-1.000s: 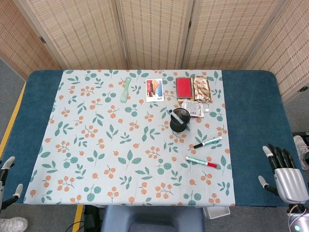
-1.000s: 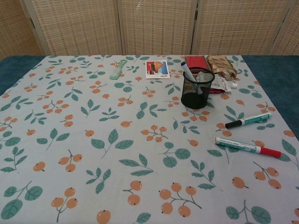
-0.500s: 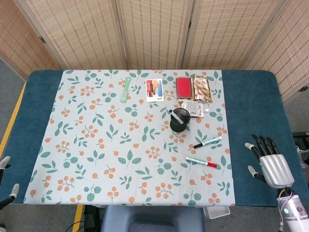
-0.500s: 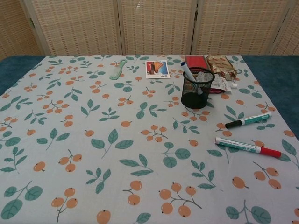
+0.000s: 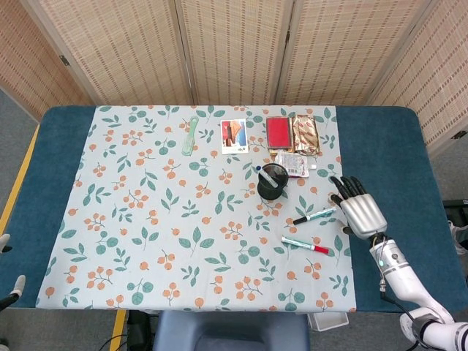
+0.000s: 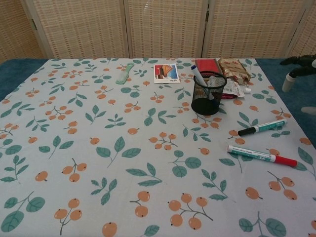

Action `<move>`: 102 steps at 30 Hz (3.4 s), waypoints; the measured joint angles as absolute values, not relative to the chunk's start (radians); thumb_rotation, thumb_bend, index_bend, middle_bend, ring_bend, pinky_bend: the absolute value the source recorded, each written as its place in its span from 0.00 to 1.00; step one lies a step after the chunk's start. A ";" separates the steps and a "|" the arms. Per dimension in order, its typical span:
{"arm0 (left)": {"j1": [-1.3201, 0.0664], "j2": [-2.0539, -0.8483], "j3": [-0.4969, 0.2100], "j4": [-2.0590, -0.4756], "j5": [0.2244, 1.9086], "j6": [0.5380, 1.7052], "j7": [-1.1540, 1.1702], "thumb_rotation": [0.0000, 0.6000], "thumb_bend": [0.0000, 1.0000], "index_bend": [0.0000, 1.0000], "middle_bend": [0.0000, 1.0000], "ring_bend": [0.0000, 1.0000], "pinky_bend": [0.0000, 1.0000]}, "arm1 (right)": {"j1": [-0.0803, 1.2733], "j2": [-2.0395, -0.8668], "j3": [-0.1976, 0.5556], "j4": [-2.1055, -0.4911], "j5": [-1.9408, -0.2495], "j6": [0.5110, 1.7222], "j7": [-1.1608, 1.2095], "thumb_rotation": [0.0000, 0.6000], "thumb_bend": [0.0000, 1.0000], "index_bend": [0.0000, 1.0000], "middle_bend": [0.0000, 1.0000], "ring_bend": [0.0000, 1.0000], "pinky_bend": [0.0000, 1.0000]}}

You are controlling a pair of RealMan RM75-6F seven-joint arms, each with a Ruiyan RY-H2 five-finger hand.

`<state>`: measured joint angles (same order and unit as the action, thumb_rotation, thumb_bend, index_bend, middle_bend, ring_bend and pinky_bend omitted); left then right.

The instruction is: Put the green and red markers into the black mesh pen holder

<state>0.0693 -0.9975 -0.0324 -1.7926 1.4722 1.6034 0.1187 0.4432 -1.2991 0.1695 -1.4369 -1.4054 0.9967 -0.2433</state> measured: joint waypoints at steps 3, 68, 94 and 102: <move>0.073 -0.995 -0.031 -1.792 1.475 1.610 0.112 1.00 0.40 0.00 0.29 0.13 0.29 | 0.474 -1.341 0.170 -1.402 -1.380 0.964 -0.271 1.00 0.32 0.33 0.01 0.00 0.00; 0.103 -0.988 -0.028 -1.775 1.516 1.679 0.072 1.00 0.40 0.00 0.29 0.14 0.29 | 0.609 -1.631 0.106 -1.065 -1.315 0.923 -0.336 1.00 0.33 0.64 0.11 0.00 0.00; 0.095 -0.993 -0.030 -1.775 1.498 1.652 0.083 1.00 0.40 0.00 0.29 0.14 0.29 | 0.584 -1.424 0.346 -1.582 -1.205 1.147 0.230 1.00 0.33 0.65 0.12 0.00 0.00; 0.098 -0.978 -0.029 -1.776 1.494 1.652 0.050 1.00 0.40 0.00 0.29 0.15 0.29 | 0.657 -1.711 0.381 -1.273 -1.181 1.184 0.282 1.00 0.33 0.65 0.13 0.00 0.00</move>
